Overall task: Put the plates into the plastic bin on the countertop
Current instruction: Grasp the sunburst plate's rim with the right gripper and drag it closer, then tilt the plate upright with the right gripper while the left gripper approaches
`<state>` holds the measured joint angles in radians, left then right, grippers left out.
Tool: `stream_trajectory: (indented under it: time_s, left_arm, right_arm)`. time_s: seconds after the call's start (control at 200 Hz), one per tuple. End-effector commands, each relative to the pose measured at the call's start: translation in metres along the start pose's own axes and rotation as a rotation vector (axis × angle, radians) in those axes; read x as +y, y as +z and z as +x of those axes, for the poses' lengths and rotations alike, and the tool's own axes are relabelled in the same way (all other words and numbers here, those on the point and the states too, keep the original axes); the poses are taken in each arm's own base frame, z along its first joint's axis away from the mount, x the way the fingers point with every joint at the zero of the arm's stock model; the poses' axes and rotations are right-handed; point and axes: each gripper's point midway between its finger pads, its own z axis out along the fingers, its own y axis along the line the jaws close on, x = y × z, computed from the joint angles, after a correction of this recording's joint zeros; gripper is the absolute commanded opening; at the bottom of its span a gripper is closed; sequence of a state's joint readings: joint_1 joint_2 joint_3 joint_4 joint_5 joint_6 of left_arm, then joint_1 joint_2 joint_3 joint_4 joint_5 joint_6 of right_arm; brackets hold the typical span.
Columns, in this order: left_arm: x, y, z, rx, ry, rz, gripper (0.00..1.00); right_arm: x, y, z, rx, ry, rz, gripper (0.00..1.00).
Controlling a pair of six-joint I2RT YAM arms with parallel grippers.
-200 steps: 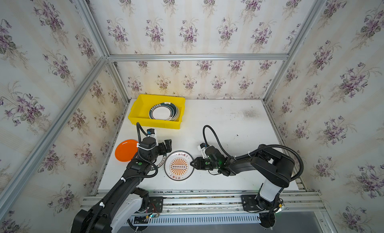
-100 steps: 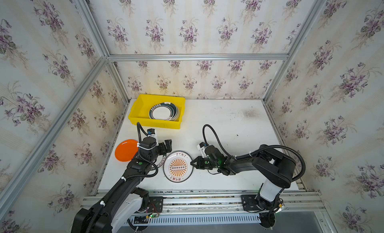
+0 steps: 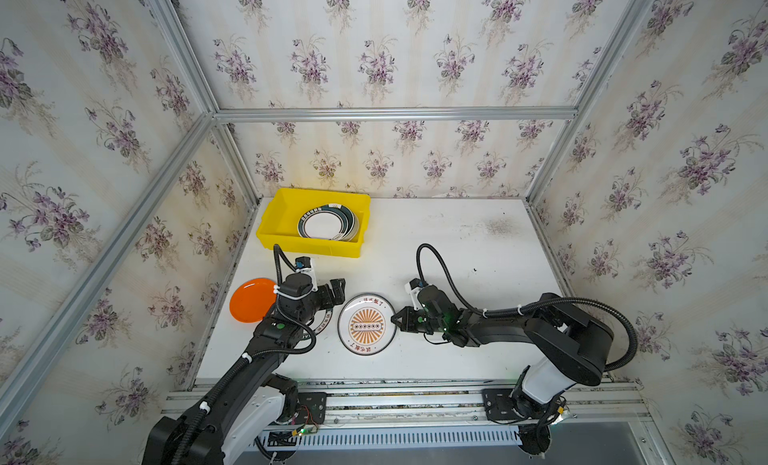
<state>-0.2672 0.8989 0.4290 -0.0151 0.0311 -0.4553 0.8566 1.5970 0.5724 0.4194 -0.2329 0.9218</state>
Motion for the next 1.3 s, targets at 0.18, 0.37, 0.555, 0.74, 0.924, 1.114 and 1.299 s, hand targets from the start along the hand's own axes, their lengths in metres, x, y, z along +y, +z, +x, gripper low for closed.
stream_trajectory:
  time_s: [0.18,0.37,0.555,0.74,0.924,1.114,1.299]
  left_arm:
    - [-0.012,0.003,-0.001,0.015,-0.028,0.062,1.0]
    - [-0.016,0.003,-0.001,0.021,-0.033,0.082,1.0]
    - [-0.021,0.004,0.002,0.026,-0.032,0.117,1.0]
    - [-0.041,0.008,0.012,0.061,-0.041,0.237,1.0]
    - [-0.048,0.01,0.018,0.072,-0.018,0.264,1.0]
    - [-0.065,0.015,0.025,0.108,0.0,0.331,1.0]
    - [-0.091,0.02,0.037,0.166,0.059,0.404,1.0]
  right_arm:
    - [-0.02,-0.033,-0.014,-0.089,-0.049,0.126,0.0]
    - [-0.038,-0.063,-0.026,-0.153,-0.083,0.241,0.0]
    - [-0.054,-0.089,-0.038,-0.243,-0.011,0.238,0.0]
    - [-0.067,-0.112,-0.042,-0.303,0.07,0.202,0.0]
    - [-0.064,-0.13,-0.045,-0.335,0.086,0.183,0.0]
    - [-0.045,-0.138,-0.05,-0.381,0.134,0.065,0.0]
    - [-0.036,-0.137,-0.051,-0.367,0.112,0.027,0.0]
